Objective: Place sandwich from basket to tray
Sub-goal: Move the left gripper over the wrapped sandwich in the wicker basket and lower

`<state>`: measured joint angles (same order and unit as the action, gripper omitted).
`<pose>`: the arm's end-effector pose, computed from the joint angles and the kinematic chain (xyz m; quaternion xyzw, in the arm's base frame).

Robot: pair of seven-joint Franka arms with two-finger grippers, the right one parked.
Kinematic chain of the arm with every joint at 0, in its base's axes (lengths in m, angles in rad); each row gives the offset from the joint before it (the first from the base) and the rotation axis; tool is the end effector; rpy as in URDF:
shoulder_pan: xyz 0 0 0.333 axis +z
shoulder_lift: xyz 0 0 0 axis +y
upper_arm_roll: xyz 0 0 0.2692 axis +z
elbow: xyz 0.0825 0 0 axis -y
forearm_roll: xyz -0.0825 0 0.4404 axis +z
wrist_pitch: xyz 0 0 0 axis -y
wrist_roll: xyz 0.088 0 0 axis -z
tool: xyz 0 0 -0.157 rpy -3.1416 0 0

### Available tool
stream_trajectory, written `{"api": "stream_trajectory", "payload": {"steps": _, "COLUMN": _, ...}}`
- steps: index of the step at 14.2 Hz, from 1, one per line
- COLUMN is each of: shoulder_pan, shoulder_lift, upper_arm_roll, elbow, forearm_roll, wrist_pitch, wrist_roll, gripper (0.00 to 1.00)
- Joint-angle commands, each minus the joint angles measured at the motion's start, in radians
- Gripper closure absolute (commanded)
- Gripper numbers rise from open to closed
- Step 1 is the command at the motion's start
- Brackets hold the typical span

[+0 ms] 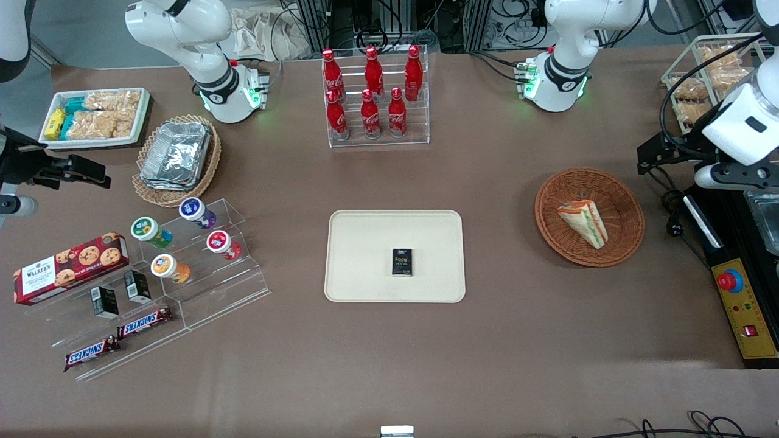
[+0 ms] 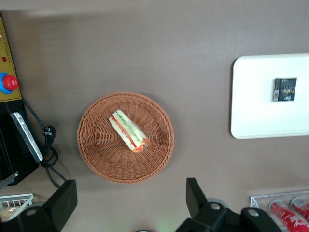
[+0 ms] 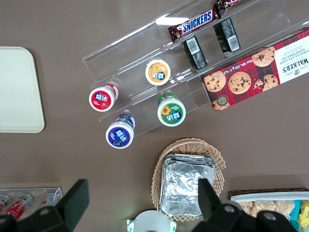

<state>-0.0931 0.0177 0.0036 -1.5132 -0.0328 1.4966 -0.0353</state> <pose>0.6037 -0.0596 0.5409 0.9993 -0.0280 -0.0181 0.0152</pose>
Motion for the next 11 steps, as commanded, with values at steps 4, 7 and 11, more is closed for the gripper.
{"api": "stream_trajectory", "payload": {"steps": 4, "shoulder_pan": -0.011, "shoulder_lift": 0.06, "upper_arm_roll": 0.004, "elbow": 0.056, "forearm_roll": 0.02, "wrist_pitch": -0.026, "wrist_roll": -0.043, "gripper": 0.0}}
{"api": "stream_trajectory", "payload": {"steps": 7, "shoulder_pan": -0.013, "shoulder_lift": 0.036, "upper_arm_roll": 0.004, "elbow": -0.054, "forearm_roll": 0.021, "wrist_pitch": -0.013, "wrist_roll": -0.24, "gripper": 0.01}}
{"api": "stream_trajectory", "payload": {"steps": 11, "shoulder_pan": -0.01, "shoulder_lift": -0.059, "upper_arm_roll": 0.004, "elbow": -0.375, "forearm_roll": 0.031, "wrist_pitch": 0.217, "wrist_roll": -0.431, "gripper": 0.02}}
